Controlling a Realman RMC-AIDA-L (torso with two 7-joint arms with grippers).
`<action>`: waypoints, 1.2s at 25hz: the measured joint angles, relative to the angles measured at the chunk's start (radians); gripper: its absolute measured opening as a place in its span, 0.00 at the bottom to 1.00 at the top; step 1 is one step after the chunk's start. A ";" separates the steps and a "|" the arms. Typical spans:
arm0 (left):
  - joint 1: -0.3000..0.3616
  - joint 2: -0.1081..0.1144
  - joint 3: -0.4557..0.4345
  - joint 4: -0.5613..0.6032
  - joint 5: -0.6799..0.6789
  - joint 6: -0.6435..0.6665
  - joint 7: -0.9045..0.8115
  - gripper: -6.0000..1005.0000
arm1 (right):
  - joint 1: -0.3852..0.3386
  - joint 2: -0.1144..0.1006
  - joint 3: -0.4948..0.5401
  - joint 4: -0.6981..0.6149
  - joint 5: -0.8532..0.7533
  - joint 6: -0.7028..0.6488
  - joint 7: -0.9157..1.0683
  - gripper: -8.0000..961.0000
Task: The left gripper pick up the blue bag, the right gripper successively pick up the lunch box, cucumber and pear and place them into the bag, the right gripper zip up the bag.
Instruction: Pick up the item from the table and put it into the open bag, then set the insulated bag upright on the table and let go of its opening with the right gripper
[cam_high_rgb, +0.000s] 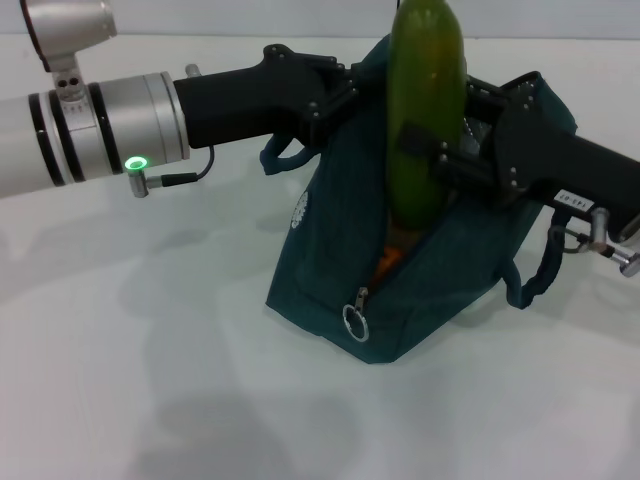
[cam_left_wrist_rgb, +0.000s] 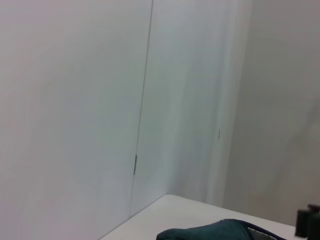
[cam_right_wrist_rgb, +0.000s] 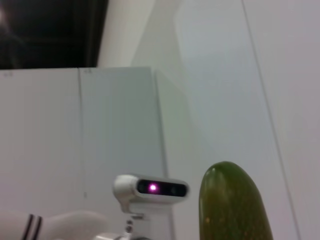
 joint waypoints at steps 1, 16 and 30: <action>0.000 0.000 0.000 0.000 -0.001 -0.001 0.000 0.06 | 0.000 0.000 0.002 0.008 0.003 0.007 -0.013 0.64; 0.000 -0.001 -0.002 -0.006 -0.005 -0.046 0.004 0.06 | -0.014 0.000 0.002 0.038 0.021 0.019 -0.086 0.66; -0.002 -0.001 -0.007 -0.028 -0.005 -0.060 0.010 0.06 | -0.252 -0.010 -0.009 -0.176 0.058 -0.183 -0.139 0.91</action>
